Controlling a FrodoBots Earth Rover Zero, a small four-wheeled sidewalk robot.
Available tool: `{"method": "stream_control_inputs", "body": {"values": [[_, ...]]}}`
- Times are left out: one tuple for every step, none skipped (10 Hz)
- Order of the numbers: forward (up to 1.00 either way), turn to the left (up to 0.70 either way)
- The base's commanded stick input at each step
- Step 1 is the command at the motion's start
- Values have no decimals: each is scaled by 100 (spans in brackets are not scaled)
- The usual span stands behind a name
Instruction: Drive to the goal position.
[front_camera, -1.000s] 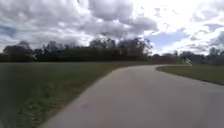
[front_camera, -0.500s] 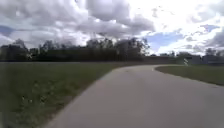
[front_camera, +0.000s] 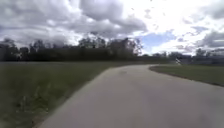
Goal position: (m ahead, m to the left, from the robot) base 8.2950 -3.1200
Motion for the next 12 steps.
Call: {"method": "stream_control_inputs", "body": {"values": [[100,-22],[100,-21],[100,-14],[100,-8],[100,-6],[100,-5],[100,-2],[100,0],[100,0],[100,0],[100,0],[100,0]]}}
